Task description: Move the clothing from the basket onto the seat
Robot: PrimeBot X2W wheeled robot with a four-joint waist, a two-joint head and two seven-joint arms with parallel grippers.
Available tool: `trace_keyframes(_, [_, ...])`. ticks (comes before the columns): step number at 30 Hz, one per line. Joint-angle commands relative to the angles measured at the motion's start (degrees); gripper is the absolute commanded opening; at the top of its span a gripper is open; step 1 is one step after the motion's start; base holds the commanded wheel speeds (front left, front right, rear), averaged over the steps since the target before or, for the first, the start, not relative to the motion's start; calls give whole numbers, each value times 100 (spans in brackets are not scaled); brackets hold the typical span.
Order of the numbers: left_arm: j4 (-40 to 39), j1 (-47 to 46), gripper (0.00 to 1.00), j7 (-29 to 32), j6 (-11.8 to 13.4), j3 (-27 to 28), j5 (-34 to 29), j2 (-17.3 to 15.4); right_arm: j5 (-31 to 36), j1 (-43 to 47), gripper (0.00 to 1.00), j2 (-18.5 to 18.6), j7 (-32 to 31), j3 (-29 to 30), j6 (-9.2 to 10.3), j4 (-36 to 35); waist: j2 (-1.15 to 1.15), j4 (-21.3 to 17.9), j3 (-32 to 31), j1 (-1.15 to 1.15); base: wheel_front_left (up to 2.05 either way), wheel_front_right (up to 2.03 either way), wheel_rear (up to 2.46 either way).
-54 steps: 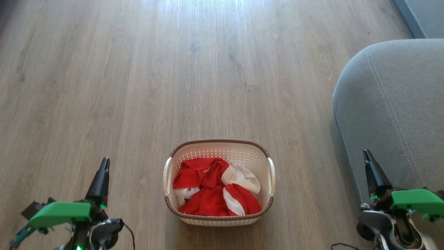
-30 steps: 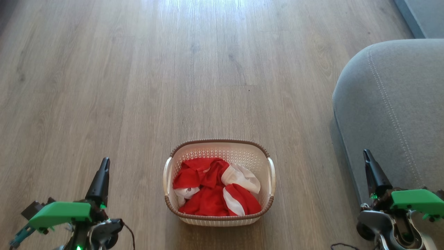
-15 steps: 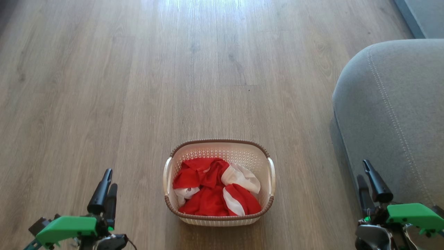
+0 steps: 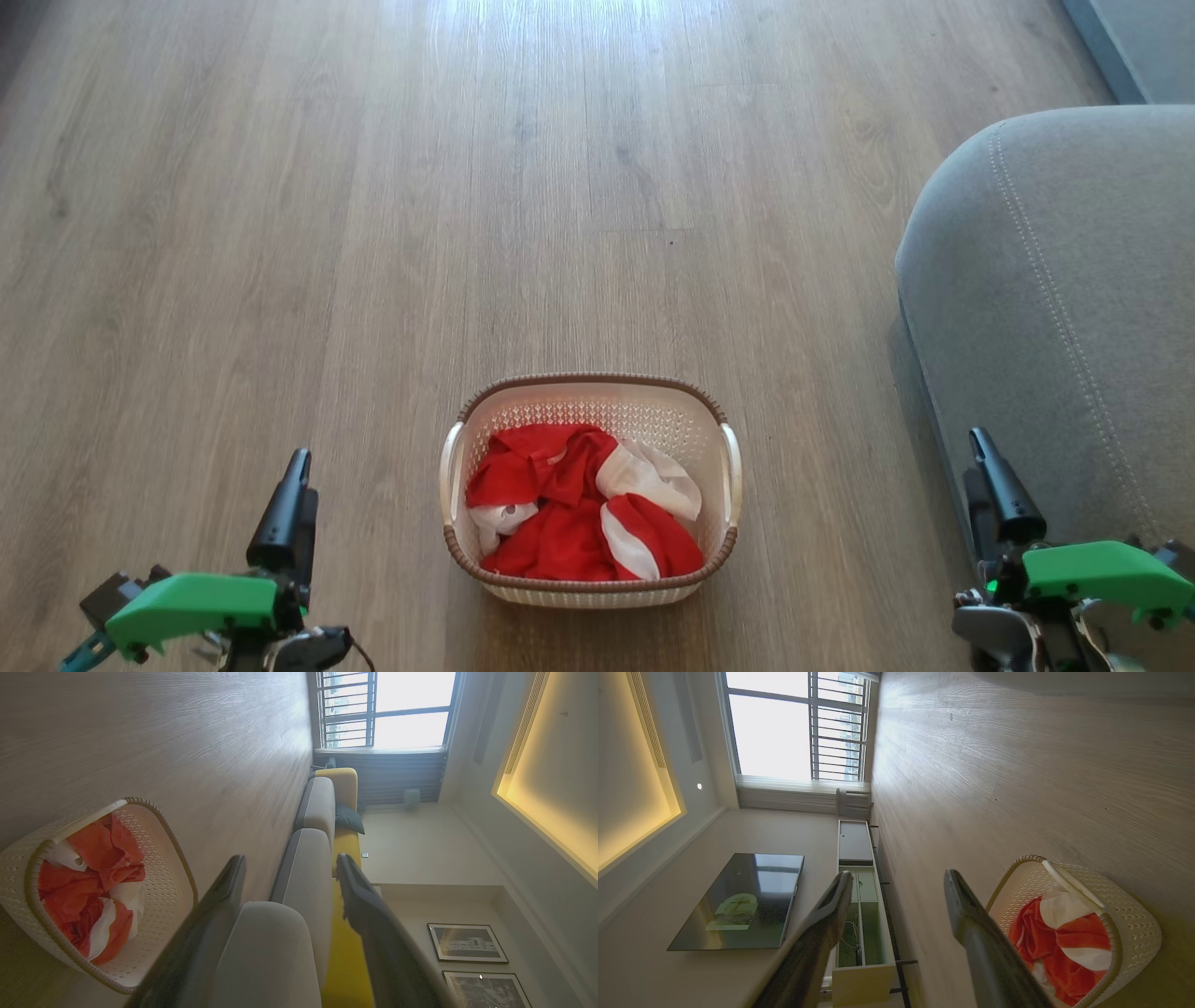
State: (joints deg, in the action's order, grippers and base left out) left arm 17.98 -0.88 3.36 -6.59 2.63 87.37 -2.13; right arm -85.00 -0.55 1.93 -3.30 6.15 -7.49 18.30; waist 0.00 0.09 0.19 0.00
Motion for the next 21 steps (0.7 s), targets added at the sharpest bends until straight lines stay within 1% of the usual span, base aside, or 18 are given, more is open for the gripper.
trace_keyframes(1, [-224, -233, 100, -80, 17, 7, -161, -33, 204, -210, 100, 56, 61, 1, -1, -207, 0, 0, 2, 0, 0, 0, 0])
trace_keyframes(12, [-377, -232, 100, -264, 160, -69, -1238, -38, 1550, -190, 100, 33, 246, -39, -1, -437, 0, -2, 11, 0, 0, 0, 0])
trace_keyframes(21, [-441, -242, 100, -415, 346, -216, -2253, -42, 2593, -188, 100, 38, 398, -160, -1, -573, 0, 7, 18, 0, 0, 0, 0])
